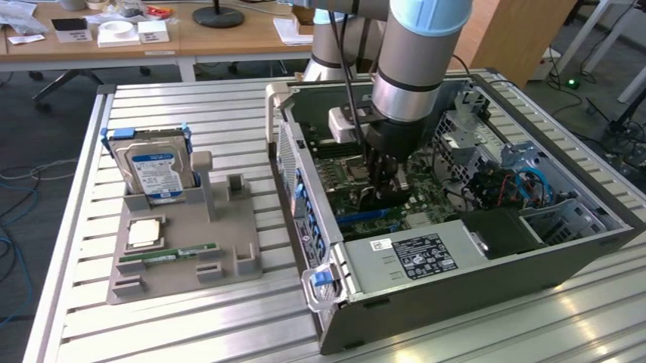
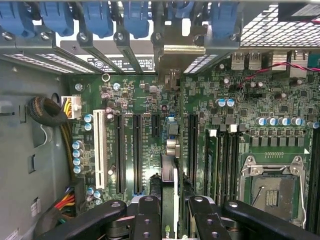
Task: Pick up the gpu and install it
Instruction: 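Insert the gpu into the slot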
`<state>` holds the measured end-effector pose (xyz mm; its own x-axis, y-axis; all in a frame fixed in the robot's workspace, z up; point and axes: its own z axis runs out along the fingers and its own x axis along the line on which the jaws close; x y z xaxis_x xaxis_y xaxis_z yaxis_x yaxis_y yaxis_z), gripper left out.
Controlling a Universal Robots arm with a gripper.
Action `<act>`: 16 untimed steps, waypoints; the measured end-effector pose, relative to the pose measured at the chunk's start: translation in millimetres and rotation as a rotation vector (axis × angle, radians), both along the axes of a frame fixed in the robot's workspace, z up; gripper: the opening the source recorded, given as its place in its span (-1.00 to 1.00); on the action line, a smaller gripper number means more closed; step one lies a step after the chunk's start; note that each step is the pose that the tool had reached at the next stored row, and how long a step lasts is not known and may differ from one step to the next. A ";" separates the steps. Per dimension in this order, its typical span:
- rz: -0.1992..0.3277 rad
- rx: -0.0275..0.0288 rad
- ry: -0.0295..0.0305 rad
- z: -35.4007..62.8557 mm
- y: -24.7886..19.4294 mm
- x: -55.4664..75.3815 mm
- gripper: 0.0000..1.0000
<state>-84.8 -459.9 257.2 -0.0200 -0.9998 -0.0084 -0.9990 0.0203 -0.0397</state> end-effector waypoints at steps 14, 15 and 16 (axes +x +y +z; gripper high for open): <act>0.000 0.0001 0.0000 -3.6 0.0 -3.0 -0.47; 0.000 0.0001 -0.0001 -3.7 0.0 -3.3 -0.47; 0.000 0.0001 -0.0001 -4.0 0.0 -3.6 -0.47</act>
<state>-88.4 -459.8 253.2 -0.0201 -0.9998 -0.0085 -0.9990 0.0204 -0.0398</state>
